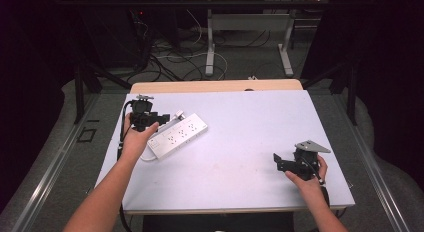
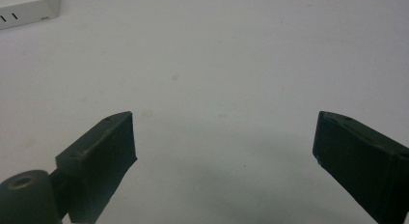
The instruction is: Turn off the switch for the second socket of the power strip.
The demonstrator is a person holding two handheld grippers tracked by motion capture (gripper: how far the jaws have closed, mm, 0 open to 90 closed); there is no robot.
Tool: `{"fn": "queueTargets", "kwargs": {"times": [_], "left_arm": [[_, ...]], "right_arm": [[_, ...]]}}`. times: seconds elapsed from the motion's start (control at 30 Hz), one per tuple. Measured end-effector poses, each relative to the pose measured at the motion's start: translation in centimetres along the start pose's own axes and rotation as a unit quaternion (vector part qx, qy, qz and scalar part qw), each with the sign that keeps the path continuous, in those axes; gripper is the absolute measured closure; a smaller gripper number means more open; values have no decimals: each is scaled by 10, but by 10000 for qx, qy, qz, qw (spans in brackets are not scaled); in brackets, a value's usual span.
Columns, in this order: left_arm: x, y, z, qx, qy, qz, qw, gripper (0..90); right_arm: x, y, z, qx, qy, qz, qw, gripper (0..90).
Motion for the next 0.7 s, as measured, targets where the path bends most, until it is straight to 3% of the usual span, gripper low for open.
{"fn": "queueTargets", "kwargs": {"times": [0.23,0.27,0.43,0.57,0.7], "left_arm": [[-4,12,1,-66,-79,0,9999,511],[-5,13,1,-84,-8,-43,10000,523],[-8,23,5,-142,-63,-75,9999,565],[-8,30,8,-163,76,-181,9997,591],[-9,37,12,-143,67,-236,9996,625]], "right_arm": [[1,0,-1,-50,119,-46,9999,78],[1,1,-2,-65,138,-37,9999,78],[1,1,-2,-76,64,-36,9999,78],[1,1,-2,-74,101,-31,9999,79],[1,1,-2,-78,70,-34,9999,80]]}}
Point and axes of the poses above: each handheld gripper's, and its own axes: y roughly forward along the jaws, x roughly out of its underside, z roughly to its right, the point moved 8 cm from there along y, roughly forward along the jaws, and after that the axes turned 5 degrees about y, right-handed, at the moved point
